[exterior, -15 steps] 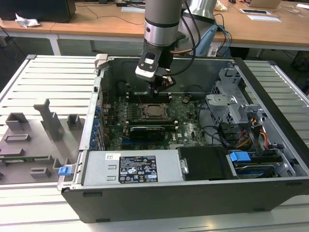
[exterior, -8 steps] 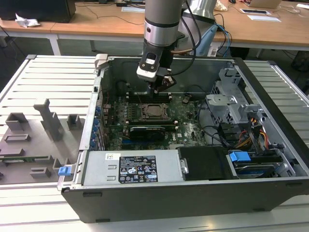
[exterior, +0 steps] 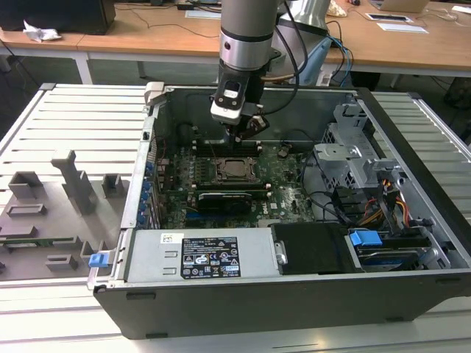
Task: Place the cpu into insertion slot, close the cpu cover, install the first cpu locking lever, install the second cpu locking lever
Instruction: 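Install the first cpu locking lever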
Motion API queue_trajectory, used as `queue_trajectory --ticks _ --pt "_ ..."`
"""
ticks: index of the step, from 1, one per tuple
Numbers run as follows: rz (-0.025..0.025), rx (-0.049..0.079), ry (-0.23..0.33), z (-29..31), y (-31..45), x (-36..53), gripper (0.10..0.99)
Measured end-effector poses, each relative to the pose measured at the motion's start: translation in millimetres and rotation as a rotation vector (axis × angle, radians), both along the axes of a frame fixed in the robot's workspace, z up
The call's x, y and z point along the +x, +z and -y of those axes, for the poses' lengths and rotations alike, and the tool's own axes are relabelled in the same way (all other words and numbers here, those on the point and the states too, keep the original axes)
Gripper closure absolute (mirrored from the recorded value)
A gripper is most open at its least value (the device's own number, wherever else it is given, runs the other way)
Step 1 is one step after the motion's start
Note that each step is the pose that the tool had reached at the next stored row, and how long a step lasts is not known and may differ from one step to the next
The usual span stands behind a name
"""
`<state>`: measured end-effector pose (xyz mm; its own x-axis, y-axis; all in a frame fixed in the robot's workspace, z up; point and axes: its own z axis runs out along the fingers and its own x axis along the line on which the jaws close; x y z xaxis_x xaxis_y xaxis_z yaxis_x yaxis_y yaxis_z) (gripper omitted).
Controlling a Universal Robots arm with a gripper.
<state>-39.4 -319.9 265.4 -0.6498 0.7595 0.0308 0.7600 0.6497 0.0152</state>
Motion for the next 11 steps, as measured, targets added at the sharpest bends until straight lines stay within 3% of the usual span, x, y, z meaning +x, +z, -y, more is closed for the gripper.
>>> queue_trajectory --ticks 5,11 --pt "-0.0001 0.0 0.019 0.0 0.0 0.0 0.98" --pt "0.0 0.0 0.105 0.0 0.0 0.0 0.98"
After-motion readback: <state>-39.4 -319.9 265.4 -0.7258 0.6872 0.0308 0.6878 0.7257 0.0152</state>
